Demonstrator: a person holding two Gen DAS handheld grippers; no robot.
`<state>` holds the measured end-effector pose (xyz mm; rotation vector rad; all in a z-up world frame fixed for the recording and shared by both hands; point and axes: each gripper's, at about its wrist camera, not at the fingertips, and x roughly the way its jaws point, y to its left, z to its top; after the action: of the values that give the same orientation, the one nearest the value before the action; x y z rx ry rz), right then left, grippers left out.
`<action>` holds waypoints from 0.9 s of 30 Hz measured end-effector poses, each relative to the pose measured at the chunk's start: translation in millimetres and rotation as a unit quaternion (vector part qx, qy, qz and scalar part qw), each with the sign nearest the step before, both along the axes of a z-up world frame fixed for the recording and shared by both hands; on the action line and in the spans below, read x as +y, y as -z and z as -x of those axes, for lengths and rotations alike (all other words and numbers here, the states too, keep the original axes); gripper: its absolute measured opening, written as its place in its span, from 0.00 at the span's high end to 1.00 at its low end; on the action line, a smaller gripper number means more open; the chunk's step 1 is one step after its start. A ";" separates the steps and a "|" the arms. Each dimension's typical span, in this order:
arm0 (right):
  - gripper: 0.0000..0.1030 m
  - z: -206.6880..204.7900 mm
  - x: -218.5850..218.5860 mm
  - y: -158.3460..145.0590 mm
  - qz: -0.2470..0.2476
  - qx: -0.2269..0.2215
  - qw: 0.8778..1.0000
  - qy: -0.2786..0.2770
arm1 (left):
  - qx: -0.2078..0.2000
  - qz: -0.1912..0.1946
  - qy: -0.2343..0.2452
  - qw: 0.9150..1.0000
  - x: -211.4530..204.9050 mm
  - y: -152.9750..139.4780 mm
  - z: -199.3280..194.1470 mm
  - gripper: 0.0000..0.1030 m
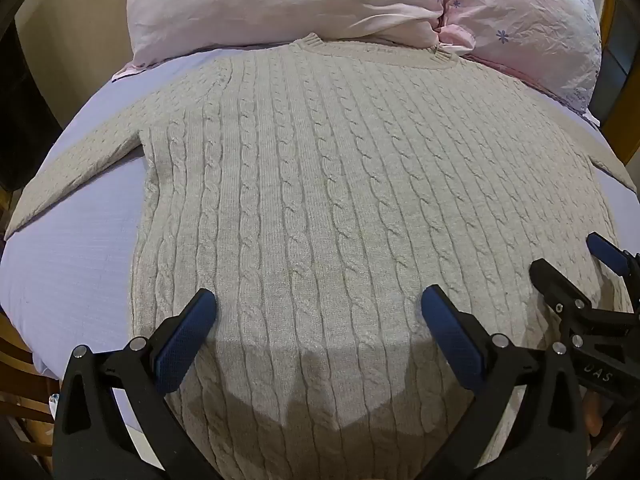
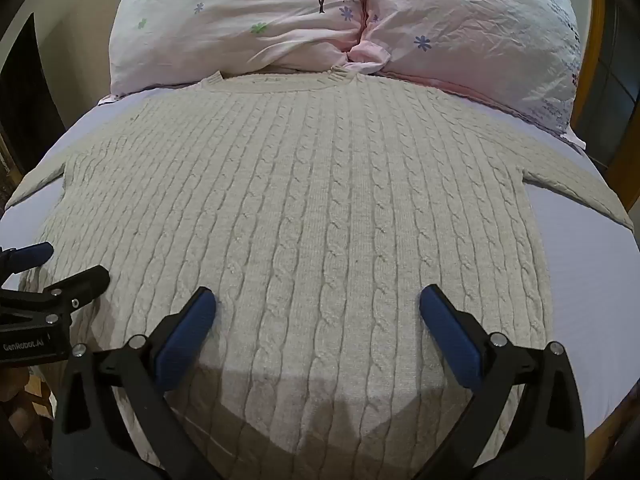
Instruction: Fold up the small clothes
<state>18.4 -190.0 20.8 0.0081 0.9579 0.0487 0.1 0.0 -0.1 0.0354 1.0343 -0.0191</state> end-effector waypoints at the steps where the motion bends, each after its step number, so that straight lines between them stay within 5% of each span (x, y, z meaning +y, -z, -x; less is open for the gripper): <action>1: 0.02 -0.1 -0.3 0.2 -0.001 0.001 1.000 0.000 | 0.000 0.000 0.000 1.000 0.0 0.0 0.0 0.01; 27: 0.02 -0.4 -2.5 1.9 0.001 0.004 1.000 0.000 | -0.001 0.000 0.000 1.000 0.0 -0.1 0.0 0.01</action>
<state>18.8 -192.5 18.9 0.0068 0.9659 0.0486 0.0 0.0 0.0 0.0349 1.0328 -0.0193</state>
